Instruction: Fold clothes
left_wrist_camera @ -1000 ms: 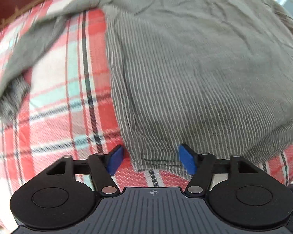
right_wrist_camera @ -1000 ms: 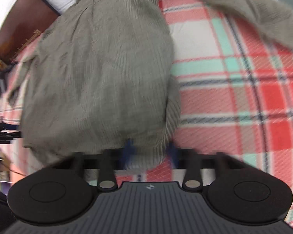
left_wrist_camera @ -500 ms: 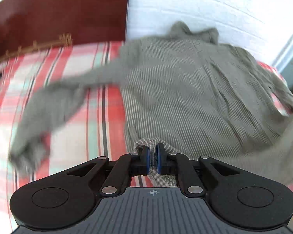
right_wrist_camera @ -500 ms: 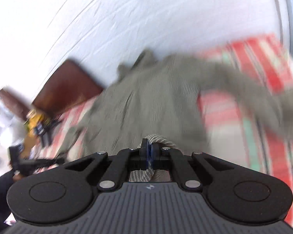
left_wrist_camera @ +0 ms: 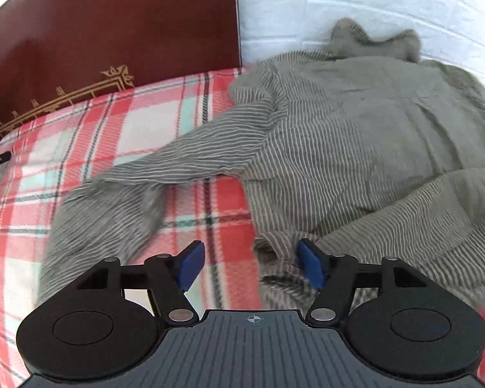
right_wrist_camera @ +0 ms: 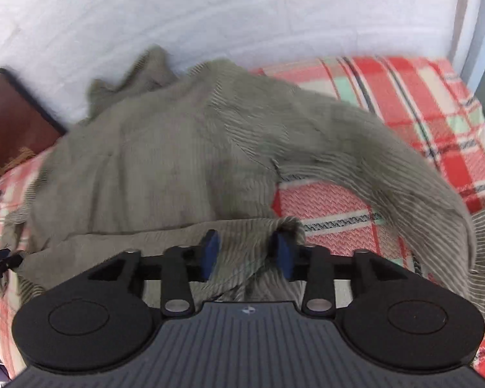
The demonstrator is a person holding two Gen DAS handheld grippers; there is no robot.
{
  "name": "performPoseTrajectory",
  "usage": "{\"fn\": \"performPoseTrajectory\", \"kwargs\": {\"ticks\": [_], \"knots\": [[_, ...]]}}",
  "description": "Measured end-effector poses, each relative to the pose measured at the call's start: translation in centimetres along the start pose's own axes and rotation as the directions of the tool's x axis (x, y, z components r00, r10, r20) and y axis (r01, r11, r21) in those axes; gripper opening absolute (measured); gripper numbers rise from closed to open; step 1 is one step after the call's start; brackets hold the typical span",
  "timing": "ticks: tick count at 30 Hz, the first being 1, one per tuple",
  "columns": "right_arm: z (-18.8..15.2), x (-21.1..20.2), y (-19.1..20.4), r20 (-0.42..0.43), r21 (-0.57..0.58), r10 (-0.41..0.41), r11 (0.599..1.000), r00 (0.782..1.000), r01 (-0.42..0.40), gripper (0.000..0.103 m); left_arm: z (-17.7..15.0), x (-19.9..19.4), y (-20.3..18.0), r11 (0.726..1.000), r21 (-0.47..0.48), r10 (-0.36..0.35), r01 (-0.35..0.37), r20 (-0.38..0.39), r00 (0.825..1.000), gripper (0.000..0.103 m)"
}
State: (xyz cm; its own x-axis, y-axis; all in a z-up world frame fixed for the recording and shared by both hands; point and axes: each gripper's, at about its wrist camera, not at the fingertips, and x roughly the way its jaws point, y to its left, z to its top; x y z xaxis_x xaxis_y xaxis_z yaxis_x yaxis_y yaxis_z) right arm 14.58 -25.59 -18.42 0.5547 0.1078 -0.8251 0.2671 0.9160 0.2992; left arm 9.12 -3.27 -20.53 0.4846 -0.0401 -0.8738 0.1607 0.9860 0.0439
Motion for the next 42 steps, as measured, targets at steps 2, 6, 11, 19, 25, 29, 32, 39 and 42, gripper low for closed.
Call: {"fn": "performPoseTrajectory", "kwargs": {"ticks": [2,6,11,19,25,29,32,39,42], "knots": [[-1.0,-2.7,0.1,0.06,0.009,0.018,1.0,0.998,-0.018,0.053,-1.0,-2.0,0.8,1.0,-0.016,-0.016,0.016,0.017,1.0,0.083],[-4.5,-5.2,0.2,0.078,0.023,0.032,0.999,0.996,-0.034,0.058,-4.4,-4.3,1.1,0.995,-0.068,-0.073,0.072,-0.014,0.997,0.089],[-9.7,-6.4,0.2,0.032,0.044,0.04,0.998,0.999,-0.042,0.058,-8.6,-3.6,-0.5,0.991,-0.111,-0.079,0.07,-0.082,0.993,0.089],[-10.8,-4.6,1.9,-0.032,0.029,0.073,0.997,0.997,-0.072,0.058,-4.5,-1.9,0.6,0.991,-0.133,0.033,-0.028,0.034,0.999,0.088],[-10.1,-3.9,2.8,-0.045,-0.01,0.094,0.995,0.995,-0.095,0.058,-2.0,-2.9,3.5,0.976,-0.187,0.13,-0.114,0.076,0.989,0.088],[-10.7,-2.8,3.1,-0.068,0.008,0.118,0.993,0.991,-0.117,0.058,-4.2,-4.4,3.4,0.981,-0.192,-0.012,0.015,0.015,1.0,0.088],[-11.2,-1.8,3.7,-0.088,0.016,0.14,0.99,0.986,-0.139,0.058,-7.6,-4.2,1.1,0.977,-0.174,-0.139,0.124,-0.075,0.987,0.088],[-11.7,-0.1,5.7,-0.138,0.004,0.194,0.981,0.971,-0.195,0.058,-11.5,-1.4,-2.6,0.946,-0.276,-0.211,0.167,-0.137,0.968,0.088],[-11.8,0.2,6.5,-0.158,-0.021,0.201,0.978,0.967,-0.207,0.058,-11.2,-0.2,-3.1,0.941,-0.301,-0.2,0.155,-0.125,0.972,0.088]]}}
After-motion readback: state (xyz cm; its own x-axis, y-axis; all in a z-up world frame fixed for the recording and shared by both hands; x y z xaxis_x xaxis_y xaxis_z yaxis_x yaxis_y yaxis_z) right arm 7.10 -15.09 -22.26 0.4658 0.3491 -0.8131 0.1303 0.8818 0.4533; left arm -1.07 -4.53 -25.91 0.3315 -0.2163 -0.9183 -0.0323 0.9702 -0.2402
